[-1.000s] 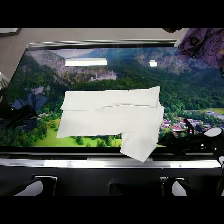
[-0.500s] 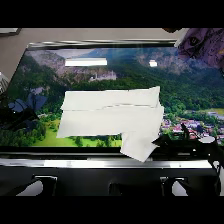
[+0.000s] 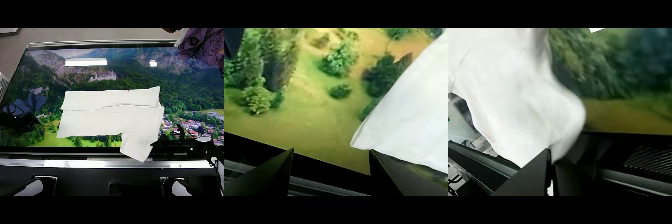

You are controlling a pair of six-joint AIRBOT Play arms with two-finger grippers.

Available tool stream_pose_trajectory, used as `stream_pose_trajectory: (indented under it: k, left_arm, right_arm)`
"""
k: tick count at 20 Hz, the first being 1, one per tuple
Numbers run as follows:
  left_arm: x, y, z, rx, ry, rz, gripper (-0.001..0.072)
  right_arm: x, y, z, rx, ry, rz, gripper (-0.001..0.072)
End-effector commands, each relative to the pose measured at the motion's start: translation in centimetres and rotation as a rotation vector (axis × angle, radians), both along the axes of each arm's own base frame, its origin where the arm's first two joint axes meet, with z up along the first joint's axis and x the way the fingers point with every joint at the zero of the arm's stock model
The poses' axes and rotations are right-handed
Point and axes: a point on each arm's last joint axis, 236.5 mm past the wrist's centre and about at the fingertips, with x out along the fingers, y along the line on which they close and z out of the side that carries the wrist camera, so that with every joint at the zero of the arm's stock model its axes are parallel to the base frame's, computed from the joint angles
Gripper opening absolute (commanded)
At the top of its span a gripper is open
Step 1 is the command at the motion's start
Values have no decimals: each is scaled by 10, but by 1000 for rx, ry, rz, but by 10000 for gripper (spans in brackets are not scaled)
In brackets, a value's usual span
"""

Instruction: Fold the clothes and pants, and hang the long-sleeved shirts on hangers.

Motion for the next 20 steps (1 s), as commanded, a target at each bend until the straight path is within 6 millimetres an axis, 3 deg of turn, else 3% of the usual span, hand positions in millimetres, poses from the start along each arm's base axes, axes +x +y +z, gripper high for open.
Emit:
stream_pose_trajectory:
  k: [1, 7, 18, 19, 20]
  left_arm:
    - [-8, -26, -20, -228, -65, 25, 534]
    - [-22, -66, -51, -398, -52, 16, 534]
    - [-12, -99, -79, -417, -12, -50, 531]
    - [-11, -100, -80, -411, -15, -53, 495]
    - [-11, -101, -80, -409, -15, -57, 364]
  right_arm:
    - [0, 2, 2, 14, -2, 2, 36]
    - [0, 2, 1, 18, 14, -14, 36]
    - [0, 2, 1, 18, 18, -19, 36]
    - [0, 2, 1, 18, 18, -18, 36]
    - [0, 2, 2, 18, 18, -17, 36]
